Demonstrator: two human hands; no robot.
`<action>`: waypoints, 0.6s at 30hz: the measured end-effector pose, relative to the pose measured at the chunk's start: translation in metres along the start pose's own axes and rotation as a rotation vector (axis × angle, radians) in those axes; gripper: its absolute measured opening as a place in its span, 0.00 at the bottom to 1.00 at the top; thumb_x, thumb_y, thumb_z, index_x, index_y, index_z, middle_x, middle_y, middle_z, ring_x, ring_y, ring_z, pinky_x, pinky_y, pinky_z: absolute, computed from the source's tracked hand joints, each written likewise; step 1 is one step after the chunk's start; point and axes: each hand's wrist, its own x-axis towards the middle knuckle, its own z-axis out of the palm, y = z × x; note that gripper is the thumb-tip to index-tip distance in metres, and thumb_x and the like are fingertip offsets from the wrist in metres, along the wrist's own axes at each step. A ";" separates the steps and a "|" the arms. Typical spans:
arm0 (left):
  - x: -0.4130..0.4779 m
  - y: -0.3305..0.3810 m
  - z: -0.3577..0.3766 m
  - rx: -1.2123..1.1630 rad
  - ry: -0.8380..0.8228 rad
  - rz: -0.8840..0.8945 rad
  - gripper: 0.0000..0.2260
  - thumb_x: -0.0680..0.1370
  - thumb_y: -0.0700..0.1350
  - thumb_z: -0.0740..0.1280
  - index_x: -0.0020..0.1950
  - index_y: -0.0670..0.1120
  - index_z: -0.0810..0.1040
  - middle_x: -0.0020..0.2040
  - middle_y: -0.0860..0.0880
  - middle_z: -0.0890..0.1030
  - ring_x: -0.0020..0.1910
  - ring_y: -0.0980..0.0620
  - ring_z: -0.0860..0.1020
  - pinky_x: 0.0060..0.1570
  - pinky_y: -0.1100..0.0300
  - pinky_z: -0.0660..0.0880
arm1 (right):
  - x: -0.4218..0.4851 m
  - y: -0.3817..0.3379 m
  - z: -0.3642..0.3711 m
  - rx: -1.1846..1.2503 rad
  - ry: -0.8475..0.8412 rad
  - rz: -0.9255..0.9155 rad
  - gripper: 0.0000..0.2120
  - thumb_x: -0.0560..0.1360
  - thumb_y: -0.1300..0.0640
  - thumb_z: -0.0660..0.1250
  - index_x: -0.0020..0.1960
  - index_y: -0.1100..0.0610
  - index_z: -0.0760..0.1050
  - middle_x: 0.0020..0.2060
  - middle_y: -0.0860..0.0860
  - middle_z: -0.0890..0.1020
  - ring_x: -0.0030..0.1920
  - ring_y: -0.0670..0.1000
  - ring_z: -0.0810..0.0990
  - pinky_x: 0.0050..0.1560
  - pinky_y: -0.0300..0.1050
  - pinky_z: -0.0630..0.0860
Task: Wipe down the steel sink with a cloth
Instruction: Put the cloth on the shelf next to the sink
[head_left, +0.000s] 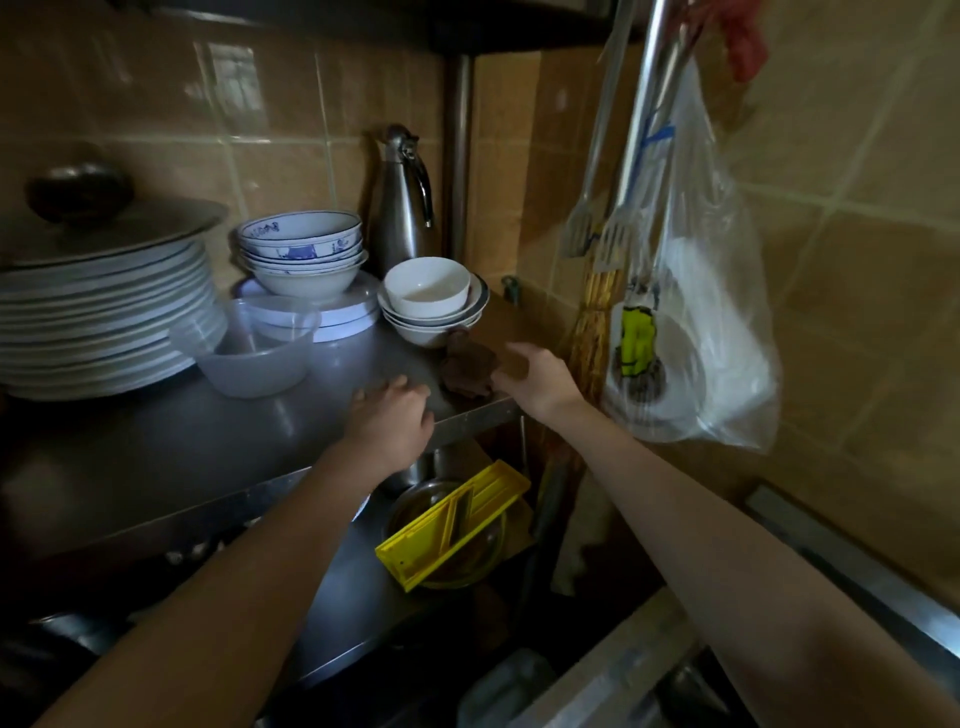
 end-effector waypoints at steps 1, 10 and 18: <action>-0.003 0.005 0.001 -0.005 0.007 0.016 0.16 0.77 0.50 0.59 0.63 0.49 0.73 0.62 0.46 0.74 0.62 0.44 0.71 0.60 0.49 0.65 | -0.008 0.003 -0.005 0.022 -0.001 -0.004 0.26 0.76 0.51 0.67 0.72 0.55 0.67 0.66 0.53 0.75 0.67 0.54 0.72 0.64 0.43 0.69; -0.040 0.055 0.009 0.006 -0.013 0.134 0.17 0.78 0.51 0.59 0.66 0.51 0.71 0.63 0.46 0.74 0.61 0.43 0.73 0.58 0.50 0.67 | -0.107 0.053 -0.053 -0.186 0.032 0.033 0.23 0.78 0.51 0.64 0.72 0.51 0.66 0.64 0.52 0.77 0.61 0.54 0.77 0.57 0.48 0.77; -0.066 0.113 0.018 -0.001 -0.071 0.282 0.17 0.79 0.52 0.57 0.68 0.51 0.69 0.64 0.48 0.72 0.63 0.44 0.70 0.62 0.46 0.64 | -0.195 0.109 -0.105 -0.295 0.072 0.250 0.18 0.78 0.49 0.62 0.67 0.51 0.70 0.58 0.51 0.79 0.60 0.54 0.76 0.65 0.55 0.70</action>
